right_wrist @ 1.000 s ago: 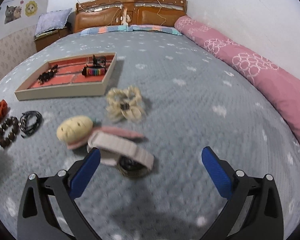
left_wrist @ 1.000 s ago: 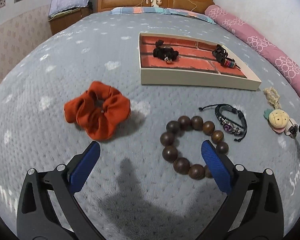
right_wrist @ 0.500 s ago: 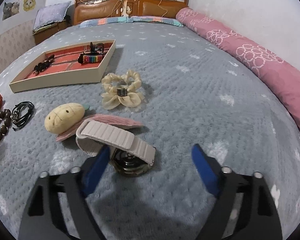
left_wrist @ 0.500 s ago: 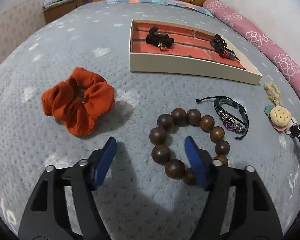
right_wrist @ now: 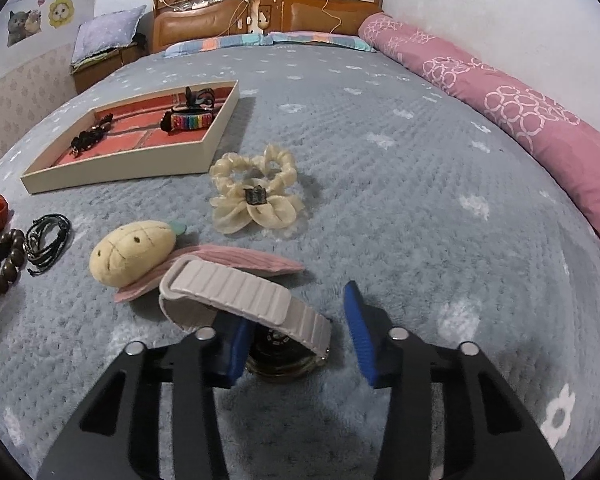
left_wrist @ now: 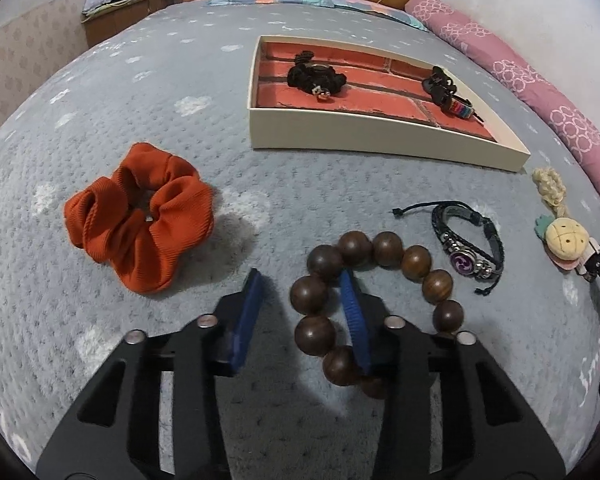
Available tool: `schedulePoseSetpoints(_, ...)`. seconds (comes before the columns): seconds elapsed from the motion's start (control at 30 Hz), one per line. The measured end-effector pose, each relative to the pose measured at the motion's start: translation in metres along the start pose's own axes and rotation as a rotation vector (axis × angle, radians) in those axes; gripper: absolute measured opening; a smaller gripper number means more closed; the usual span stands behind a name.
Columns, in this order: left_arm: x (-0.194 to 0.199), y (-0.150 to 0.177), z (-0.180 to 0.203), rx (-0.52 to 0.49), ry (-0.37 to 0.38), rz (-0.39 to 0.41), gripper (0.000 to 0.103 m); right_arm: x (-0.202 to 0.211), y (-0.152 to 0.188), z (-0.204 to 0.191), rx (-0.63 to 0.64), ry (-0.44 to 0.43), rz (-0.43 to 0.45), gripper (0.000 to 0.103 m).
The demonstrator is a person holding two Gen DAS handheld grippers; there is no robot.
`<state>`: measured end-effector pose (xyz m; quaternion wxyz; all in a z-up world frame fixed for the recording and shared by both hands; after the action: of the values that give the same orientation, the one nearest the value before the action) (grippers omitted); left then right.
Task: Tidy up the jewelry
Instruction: 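Grasp the wooden bead bracelet with the left tool while the right tool grasps the white-band watch, then lift the bead bracelet and watch and carry them toward the tray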
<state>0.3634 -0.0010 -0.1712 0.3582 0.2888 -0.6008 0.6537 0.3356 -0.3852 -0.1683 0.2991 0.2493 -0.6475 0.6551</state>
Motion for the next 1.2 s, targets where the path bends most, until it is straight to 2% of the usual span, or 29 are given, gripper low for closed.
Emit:
schedulePoseSetpoints(0.1,0.0,0.0,0.003,-0.014,0.008,-0.001,0.023,0.002,-0.001,0.0,-0.011,-0.016,0.01,0.029)
schedulePoseSetpoints(0.5,0.007,0.001,0.002,-0.006,0.035,0.015,0.017,0.014,-0.008,0.003,-0.011,-0.006,0.027,0.019)
schedulePoseSetpoints(0.9,0.047,-0.021,0.012,-0.024,0.091,0.102,0.017,0.039,-0.036,-0.001,0.017,-0.006,0.077,0.019)
schedulePoseSetpoints(1.2,0.068,-0.052,0.024,-0.046,0.121,0.145,0.017,0.045,-0.074,-0.025,0.039,-0.044,0.114,0.019)
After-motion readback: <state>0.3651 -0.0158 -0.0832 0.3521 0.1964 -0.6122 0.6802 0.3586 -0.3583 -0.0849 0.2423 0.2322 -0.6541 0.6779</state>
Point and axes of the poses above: each gripper's, at about its wrist camera, not at the fingertips, and x roughly against the way its jaws point, z to its right, y to its underside, the point moved 6 cm from there along -x, roughly the way its jaws point, and after that the axes turned 1 degree about x, right-handed, at the moved point
